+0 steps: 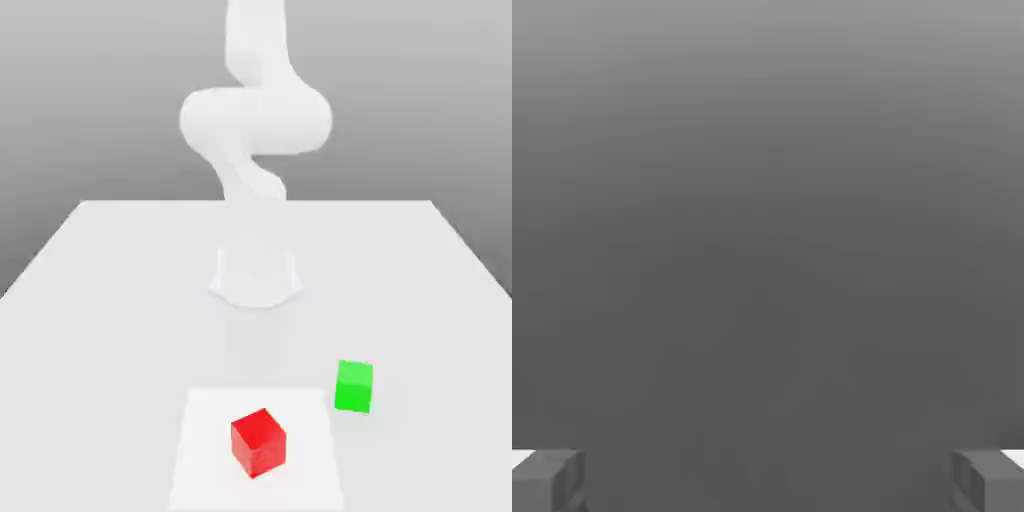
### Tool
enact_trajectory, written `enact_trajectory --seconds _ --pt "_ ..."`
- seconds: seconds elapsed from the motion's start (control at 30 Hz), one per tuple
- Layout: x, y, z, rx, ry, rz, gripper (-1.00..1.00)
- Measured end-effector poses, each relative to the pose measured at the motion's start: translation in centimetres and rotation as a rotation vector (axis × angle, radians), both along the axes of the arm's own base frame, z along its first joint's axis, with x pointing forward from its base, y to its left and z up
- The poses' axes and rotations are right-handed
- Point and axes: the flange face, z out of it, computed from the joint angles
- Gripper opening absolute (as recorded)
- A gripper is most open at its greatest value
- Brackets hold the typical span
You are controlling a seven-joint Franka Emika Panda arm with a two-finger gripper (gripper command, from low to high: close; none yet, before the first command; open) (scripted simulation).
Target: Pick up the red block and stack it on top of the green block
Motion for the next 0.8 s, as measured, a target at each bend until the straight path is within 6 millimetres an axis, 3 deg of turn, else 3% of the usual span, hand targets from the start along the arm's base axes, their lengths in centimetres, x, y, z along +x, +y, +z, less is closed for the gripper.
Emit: enact_trajectory --seconds 0.17,0.37,0.5,0.67,0.8 --pt "5.5 0.1 -10.3 -0.039 0.164 0.108 0.00" --pt "8.4 0.6 -23.1 -0.089 0.351 0.234 0.00" --pt "8.3 0.8 -31.5 -0.127 0.474 0.318 0.00" --pt "6.1 0.8 -41.4 -0.178 0.628 0.424 0.00" --pt "4.8 0.6 -47.3 -0.201 0.692 0.467 0.00"
